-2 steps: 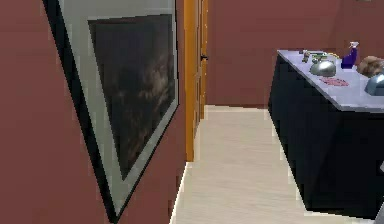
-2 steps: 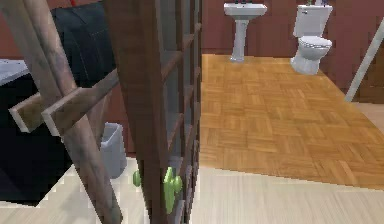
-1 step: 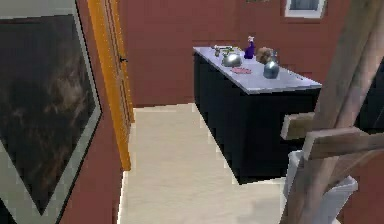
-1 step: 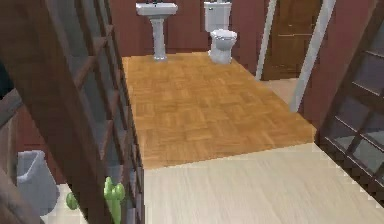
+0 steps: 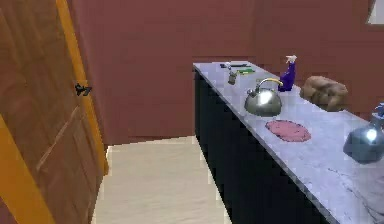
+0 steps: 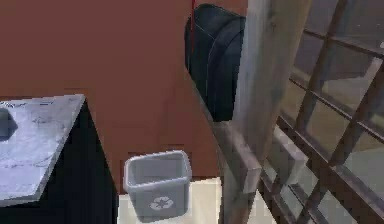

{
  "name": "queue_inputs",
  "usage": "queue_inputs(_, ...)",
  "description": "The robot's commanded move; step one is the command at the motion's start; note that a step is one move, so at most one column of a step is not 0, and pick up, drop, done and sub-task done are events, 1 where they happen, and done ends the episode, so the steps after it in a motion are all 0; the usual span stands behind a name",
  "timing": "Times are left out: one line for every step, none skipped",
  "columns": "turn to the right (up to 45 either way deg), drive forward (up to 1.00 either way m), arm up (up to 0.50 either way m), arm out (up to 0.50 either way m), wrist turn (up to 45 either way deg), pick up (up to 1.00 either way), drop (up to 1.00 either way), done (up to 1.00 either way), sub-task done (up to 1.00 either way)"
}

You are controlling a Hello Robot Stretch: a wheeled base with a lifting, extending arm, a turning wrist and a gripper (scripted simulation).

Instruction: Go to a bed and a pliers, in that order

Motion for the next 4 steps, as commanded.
queue_inputs(0.0, 1.0, 0.0, 0.0, 0.0, 0.0, 0.0, 0.0, 0.0)
queue_inputs(0.0, 0.15, 0.0, 0.0, 0.0, 0.0, 0.0, 0.0, 0.0)
queue_inputs(24.0, 0.0, 0.0, 0.0, 0.0, 0.0, 0.0, 0.0, 0.0)
queue_inputs(0.0, 0.0, 0.0, 0.0, 0.0, 0.0, 0.0, 1.0, 0.0)
